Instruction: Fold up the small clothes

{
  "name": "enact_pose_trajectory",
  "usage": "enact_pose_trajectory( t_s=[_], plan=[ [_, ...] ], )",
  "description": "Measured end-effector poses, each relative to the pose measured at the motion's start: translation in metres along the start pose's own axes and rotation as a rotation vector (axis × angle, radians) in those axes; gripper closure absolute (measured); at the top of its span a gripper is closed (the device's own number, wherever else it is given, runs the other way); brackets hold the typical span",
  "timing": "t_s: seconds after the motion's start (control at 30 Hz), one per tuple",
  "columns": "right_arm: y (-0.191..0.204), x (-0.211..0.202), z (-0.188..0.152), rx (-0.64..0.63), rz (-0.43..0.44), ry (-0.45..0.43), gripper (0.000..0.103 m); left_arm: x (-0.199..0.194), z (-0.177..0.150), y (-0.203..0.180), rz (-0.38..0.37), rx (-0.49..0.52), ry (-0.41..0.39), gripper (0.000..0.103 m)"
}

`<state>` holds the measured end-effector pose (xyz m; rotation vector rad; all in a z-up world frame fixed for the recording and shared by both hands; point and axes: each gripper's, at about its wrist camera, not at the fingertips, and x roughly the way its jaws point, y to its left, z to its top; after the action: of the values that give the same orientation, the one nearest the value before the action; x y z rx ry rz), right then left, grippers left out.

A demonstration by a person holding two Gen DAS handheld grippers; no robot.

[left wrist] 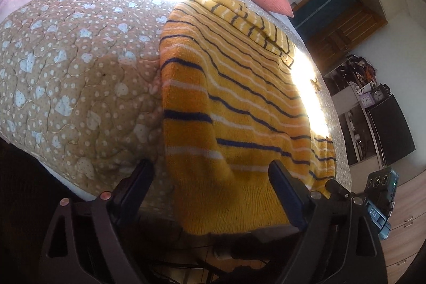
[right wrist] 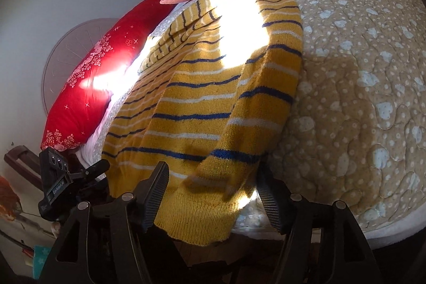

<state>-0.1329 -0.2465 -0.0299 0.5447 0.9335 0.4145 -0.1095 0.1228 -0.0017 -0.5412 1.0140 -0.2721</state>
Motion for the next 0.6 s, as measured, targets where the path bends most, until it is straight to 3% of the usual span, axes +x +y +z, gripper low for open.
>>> enact_pose_trajectory(
  t_s=[0.07,0.1,0.13,0.17,0.2,0.23,0.27,0.4,0.6],
  plan=[
    [-0.001,0.001,-0.002,0.011,-0.003,-0.014,0.032,0.0,0.002,0.001,0.008,-0.013,0.004,0.02],
    [0.0,0.001,-0.002,0.01,-0.013,-0.018,0.032,0.0,0.004,0.002,0.041,-0.021,0.009,0.038],
    [0.002,0.002,-0.002,0.003,-0.027,-0.021,0.032,-0.001,0.005,0.002,0.093,-0.02,0.019,0.068],
    [0.006,0.003,-0.003,-0.012,-0.055,-0.023,0.035,-0.002,0.007,0.002,0.129,-0.02,0.031,0.077],
    [0.011,0.004,-0.003,-0.035,-0.097,-0.022,0.041,-0.004,0.008,0.004,0.105,-0.035,0.036,0.083],
    [0.017,0.006,-0.003,-0.068,-0.149,-0.02,0.064,-0.007,0.01,0.003,0.084,-0.051,0.037,0.093],
    [0.023,0.008,-0.001,-0.105,-0.191,-0.004,0.086,-0.009,0.011,0.0,0.077,-0.052,0.041,0.093],
    [0.017,0.001,0.009,-0.072,-0.093,0.034,0.09,-0.026,0.014,-0.027,0.147,0.057,-0.012,0.095],
    [-0.001,-0.021,0.003,-0.025,-0.009,0.076,0.091,-0.048,-0.001,-0.048,0.143,0.134,-0.016,0.096]
  ],
)
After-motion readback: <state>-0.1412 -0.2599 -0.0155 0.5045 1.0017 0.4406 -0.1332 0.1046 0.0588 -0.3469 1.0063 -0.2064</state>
